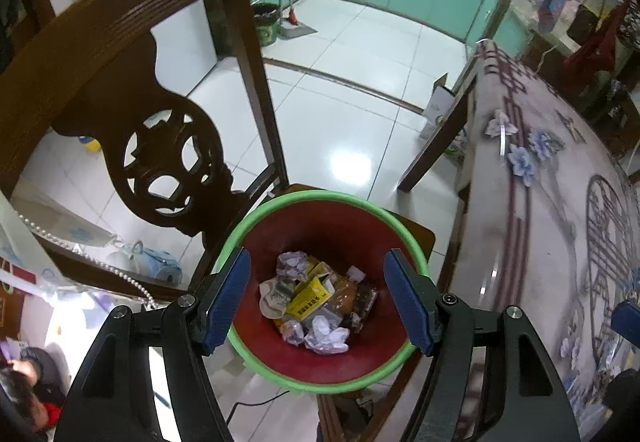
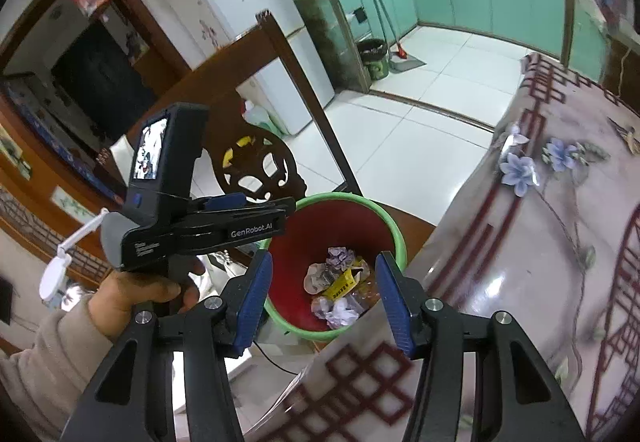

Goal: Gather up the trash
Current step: 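Open the left tool over the bucket while the right tool releases its paper ball, then grasp the clear plastic bag with the right tool while the left grasps red-white crumpled paper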

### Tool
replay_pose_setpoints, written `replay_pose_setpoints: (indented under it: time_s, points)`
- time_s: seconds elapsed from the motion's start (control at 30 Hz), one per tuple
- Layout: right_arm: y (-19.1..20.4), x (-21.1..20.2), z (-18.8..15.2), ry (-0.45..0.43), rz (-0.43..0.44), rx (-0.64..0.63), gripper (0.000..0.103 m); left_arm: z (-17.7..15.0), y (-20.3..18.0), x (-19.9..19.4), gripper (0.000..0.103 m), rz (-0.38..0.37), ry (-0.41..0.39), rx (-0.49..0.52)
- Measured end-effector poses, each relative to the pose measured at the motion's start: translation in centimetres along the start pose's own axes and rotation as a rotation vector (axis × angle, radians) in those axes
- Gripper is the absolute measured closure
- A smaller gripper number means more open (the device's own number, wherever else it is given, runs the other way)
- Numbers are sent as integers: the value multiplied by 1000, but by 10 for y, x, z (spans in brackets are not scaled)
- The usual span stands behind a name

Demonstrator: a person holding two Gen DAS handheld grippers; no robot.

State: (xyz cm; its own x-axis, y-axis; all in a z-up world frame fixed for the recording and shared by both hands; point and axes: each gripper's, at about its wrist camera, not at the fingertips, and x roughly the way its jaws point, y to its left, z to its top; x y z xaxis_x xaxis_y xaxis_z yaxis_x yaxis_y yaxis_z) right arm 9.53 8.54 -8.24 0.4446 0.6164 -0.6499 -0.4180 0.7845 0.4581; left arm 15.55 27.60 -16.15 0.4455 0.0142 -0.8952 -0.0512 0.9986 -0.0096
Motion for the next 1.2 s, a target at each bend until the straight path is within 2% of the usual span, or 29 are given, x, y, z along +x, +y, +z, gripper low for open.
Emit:
replay_pose_setpoints:
  time_s: [0.3, 0.47, 0.6, 0.73, 0.8, 0.93, 1.03, 1.2]
  points:
    - [-27, -62, -47, -53, -90, 67, 51, -22, -49, -21, 35, -36, -19, 99]
    - [-56, -102, -86, -69, -166, 107, 51, -41, -94, -32, 35, -65, -11, 160]
    - [-98, -145, -130, -73, -256, 204, 51, -59, -136, -42, 35, -104, -1, 215]
    - [-152, -192, -180, -48, -384, 316, 51, -82, -187, -52, 35, -163, 15, 281]
    - [-179, -216, -208, -41, -429, 382, 51, -99, -224, -58, 34, -209, 32, 350]
    - [-223, -254, -263, -33, -492, 538, 51, -126, -282, -65, 34, -255, 52, 470]
    - [-239, -263, -296, -27, -498, 640, 51, -139, -315, -74, 34, -299, 64, 507]
    - [-271, -246, -339, 2, -393, 832, 51, -162, -362, -89, 31, -398, 111, 549]
